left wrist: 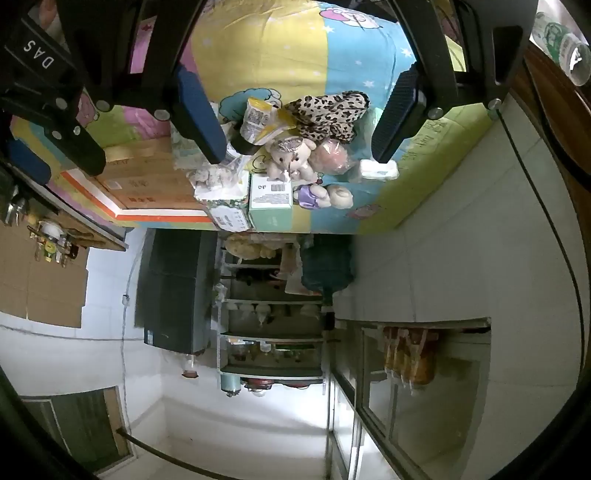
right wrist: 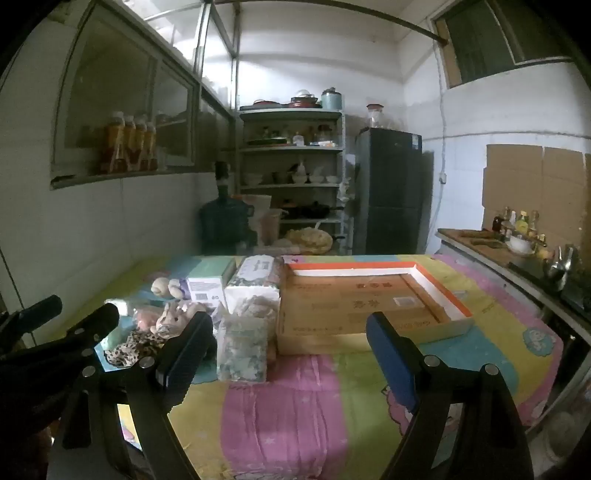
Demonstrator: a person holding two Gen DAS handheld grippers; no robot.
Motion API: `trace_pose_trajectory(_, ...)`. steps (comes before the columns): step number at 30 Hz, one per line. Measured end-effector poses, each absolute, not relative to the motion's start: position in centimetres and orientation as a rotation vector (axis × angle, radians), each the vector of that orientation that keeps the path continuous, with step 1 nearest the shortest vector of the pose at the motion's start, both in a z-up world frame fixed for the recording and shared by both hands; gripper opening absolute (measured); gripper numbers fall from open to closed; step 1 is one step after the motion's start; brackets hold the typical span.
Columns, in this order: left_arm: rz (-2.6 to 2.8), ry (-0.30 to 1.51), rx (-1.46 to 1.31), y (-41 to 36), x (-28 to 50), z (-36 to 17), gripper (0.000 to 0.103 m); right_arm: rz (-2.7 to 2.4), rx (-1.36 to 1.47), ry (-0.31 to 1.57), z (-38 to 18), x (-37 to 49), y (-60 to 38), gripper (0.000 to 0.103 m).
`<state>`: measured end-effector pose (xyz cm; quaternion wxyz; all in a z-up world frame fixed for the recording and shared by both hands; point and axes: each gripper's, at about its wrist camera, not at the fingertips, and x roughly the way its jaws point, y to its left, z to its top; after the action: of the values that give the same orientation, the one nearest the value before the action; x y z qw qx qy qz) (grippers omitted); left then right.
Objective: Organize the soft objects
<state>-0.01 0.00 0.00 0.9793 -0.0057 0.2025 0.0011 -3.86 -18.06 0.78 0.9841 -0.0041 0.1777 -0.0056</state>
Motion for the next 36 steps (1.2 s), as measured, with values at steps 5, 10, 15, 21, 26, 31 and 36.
trace_pose_trajectory(5, 0.003, 0.412, -0.009, 0.0, -0.2, 0.1, 0.081, -0.012, -0.011, 0.360, 0.8, -3.8, -18.0, 0.087)
trace_pose_trajectory(10, 0.007, 0.420, 0.002, -0.2, -0.3, -0.2, 0.080, -0.010, -0.010, 0.357, 0.8, -3.9, -18.0, 0.087)
trace_pose_trajectory(15, 0.023, 0.419, -0.004, -0.4, -0.1, -0.4, 0.080, -0.010, -0.010, 0.358, 0.8, -3.8, -18.0, 0.087)
trace_pose_trajectory(21, 0.011, 0.428, 0.000, -0.2, 0.1, -0.2, 0.080, -0.009, -0.008, 0.357, 0.9, -3.8, -18.0, 0.087)
trace_pose_trajectory(26, 0.008, 0.429, -0.001, -0.2, 0.3, -0.3, 0.080, -0.008, -0.009, 0.357, 0.9, -3.7, -18.0, 0.087)
trace_pose_trajectory(31, 0.006, 0.434, -0.002, -0.1, 0.5, -0.4, 0.080, -0.008, -0.011, 0.357, 0.9, -3.7, -18.0, 0.087)
trace_pose_trajectory(36, 0.006, 0.436, -0.004, -0.1, 0.7, -0.6, 0.080, -0.008, -0.011, 0.356, 1.2, -3.8, -17.6, 0.087)
